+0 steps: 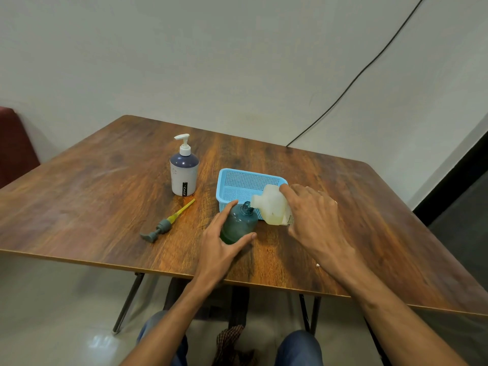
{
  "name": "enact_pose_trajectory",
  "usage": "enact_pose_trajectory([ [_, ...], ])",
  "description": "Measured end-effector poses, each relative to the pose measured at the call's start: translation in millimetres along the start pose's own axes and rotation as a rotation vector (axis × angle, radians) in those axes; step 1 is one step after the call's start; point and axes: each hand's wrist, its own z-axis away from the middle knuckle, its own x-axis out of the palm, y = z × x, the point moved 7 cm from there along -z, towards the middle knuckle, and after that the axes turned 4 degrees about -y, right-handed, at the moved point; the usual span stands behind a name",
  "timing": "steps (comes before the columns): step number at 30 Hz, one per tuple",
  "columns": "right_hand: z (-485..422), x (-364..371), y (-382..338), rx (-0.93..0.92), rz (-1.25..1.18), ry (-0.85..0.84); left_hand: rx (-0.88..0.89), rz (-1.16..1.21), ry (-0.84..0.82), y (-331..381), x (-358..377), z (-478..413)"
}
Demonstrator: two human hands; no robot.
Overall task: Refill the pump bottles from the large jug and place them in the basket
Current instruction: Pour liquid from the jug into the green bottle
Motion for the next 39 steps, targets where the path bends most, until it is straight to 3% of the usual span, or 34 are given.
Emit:
enact_pose_trajectory([
  [39, -0.8, 1.4, 0.2, -0.006, 0.020, 0.002, -0.015, 0.000, 0.006, 1.2, -0.3, 0.6],
])
